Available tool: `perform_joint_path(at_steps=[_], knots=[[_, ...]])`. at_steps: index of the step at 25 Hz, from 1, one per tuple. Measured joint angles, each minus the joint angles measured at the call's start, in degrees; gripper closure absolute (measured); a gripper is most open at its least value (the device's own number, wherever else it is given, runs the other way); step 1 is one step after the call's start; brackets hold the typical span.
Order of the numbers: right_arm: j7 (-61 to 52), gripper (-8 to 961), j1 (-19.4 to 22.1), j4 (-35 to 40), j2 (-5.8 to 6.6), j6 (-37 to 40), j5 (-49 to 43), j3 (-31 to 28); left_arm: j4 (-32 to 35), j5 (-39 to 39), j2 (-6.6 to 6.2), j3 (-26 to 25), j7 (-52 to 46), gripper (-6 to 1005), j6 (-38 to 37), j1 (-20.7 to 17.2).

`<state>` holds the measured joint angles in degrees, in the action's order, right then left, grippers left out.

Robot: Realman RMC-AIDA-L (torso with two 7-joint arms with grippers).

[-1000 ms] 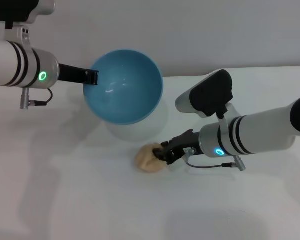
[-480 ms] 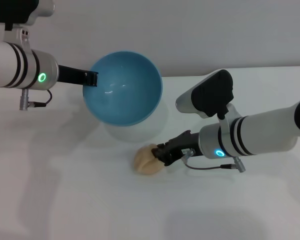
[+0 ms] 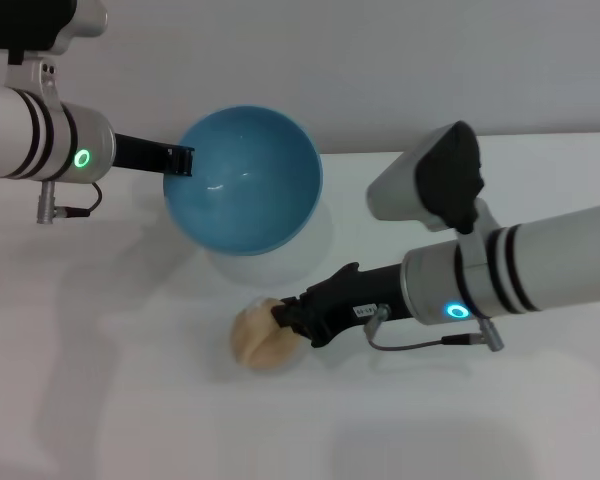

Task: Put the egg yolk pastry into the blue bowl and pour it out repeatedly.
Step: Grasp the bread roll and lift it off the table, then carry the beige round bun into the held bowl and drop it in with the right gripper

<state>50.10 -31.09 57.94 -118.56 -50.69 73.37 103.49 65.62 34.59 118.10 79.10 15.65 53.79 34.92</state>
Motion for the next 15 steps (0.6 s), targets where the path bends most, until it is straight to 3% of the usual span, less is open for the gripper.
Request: perform_joint_path(at_steps=[7, 15], knots=[[3.68, 953, 6.64, 13.00, -0.61, -13.46, 0.62, -8.62, -0.41, -0.49, -0.11, 0.35, 0.00, 975, 0.01, 0.02], [9.69, 954, 7.57, 14.57, -0.48, -18.66, 9.20, -16.13, -0.50, -0.64, -0.23, 1.30, 0.05, 974, 1.28, 0.19]])
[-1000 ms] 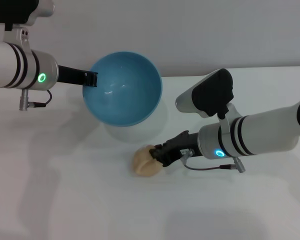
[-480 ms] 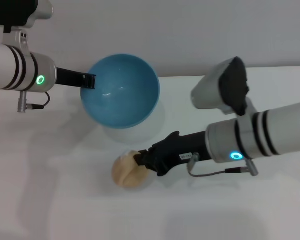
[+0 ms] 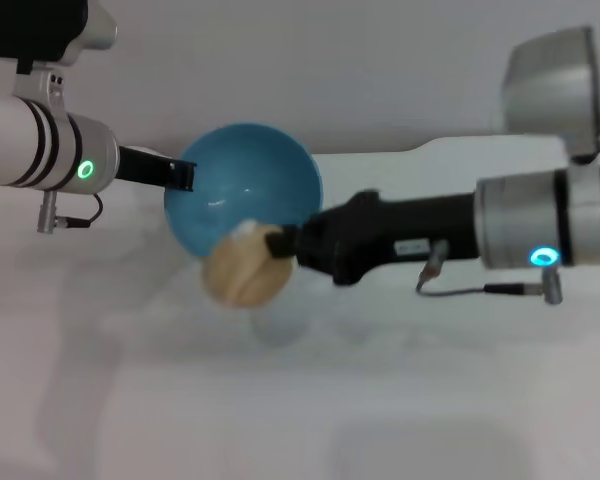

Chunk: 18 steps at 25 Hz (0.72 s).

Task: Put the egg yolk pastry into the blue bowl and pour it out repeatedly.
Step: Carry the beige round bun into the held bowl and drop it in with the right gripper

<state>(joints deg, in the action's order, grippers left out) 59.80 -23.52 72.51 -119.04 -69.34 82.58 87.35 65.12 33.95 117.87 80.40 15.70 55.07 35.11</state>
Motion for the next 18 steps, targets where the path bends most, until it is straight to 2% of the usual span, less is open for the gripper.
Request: perform_joint_path(at_steps=[7, 10, 18], knots=[[1.31, 953, 0.14, -0.77, 0.21, 0.13, 0.56, -5.75, 0.25, -0.70, -0.01, 0.57, 0.02, 974, 5.42, 0.49], [2.31, 953, -0.32, -3.42, 0.35, 0.79, 0.37, -7.86, 0.53, -0.69, -0.01, 0.75, 0.04, 974, 7.22, 0.73], [5.03, 954, -2.78, -11.38, 0.36, 4.28, 0.76, -8.86, 1.39, 0.50, 0.20, 3.08, 0.12, 975, 8.92, 1.60]])
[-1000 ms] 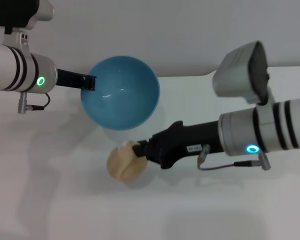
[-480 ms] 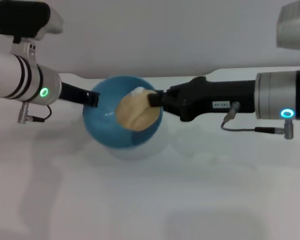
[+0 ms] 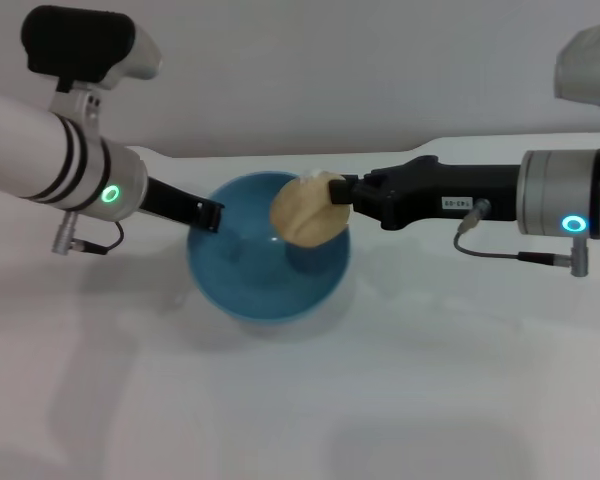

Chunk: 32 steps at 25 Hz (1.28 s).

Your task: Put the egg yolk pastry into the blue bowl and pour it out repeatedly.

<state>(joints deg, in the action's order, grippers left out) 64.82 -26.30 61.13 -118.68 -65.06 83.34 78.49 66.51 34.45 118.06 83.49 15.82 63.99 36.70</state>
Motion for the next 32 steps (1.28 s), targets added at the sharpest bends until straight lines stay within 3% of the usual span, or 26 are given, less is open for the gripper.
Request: perform_joint_path(at_steps=[6, 11, 17, 22, 27, 32], knots=[[1.20, 953, -2.85, -3.12, -0.02, 0.58, 0.03, 0.87, 1.25, 3.66, -0.09, 1.65, 1.44, 975, 0.02, -0.02], [1.93, 784, -2.70, -1.23, -0.06, 0.21, 0.03, 2.56, 1.35, 4.00, -0.06, 1.60, 1.59, 975, -0.21, -0.23], [1.60, 583, 1.51, 3.73, -0.12, -0.16, 3.54, -4.52, 1.35, 3.61, -0.11, 1.79, 1.90, 975, -3.66, -1.27], [2.65, 459, 7.32, 3.92, -0.36, 0.01, 9.03, -17.14, 1.44, 3.65, -0.08, 5.56, 4.50, 974, -14.17, -4.42], [5.58, 335, 11.34, -2.21, -0.32, 0.15, 9.23, -28.08, 1.51, 1.44, -0.07, 15.22, 4.91, 974, -31.17, -7.78], [9.03, 339, 13.72, -8.58, -0.09, 0.06, 9.24, -33.61, 0.30, -6.22, 0.39, 25.87, 5.25, 975, -50.69, -10.38]])
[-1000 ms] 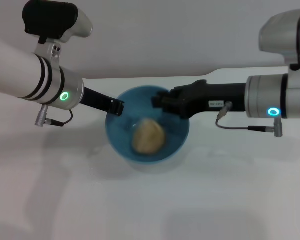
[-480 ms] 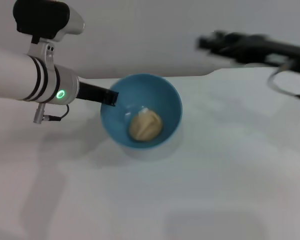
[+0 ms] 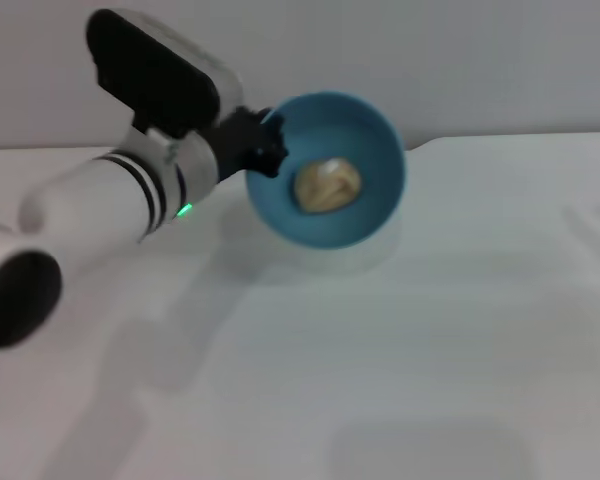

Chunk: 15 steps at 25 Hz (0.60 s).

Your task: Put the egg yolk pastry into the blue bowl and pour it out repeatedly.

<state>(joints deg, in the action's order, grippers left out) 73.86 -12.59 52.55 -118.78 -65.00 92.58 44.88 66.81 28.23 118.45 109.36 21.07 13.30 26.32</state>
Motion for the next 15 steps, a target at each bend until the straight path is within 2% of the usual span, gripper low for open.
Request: perform_joint_path(at_steps=[6, 9, 12, 15], knots=[[1.00, 344, 0.87, -3.34, 0.10, 0.16, -0.05, -1.41, -6.52, -1.91, 0.28, 7.32, 1.19, 976, -21.70, -0.37], [1.68, 347, 0.92, -4.06, 0.05, 0.19, -0.11, -1.47, -11.12, -0.83, 0.54, 11.48, 7.99, 977, -34.24, -0.54], [2.01, 349, 0.58, -4.97, 0.08, 0.17, 0.04, -1.51, -14.05, 4.17, 0.62, 16.12, 17.62, 978, -43.23, -0.62], [2.15, 351, 0.23, -5.40, 0.08, 0.20, 0.05, -1.55, -16.71, 13.56, 0.64, 22.56, 29.65, 978, -53.69, -0.26]])
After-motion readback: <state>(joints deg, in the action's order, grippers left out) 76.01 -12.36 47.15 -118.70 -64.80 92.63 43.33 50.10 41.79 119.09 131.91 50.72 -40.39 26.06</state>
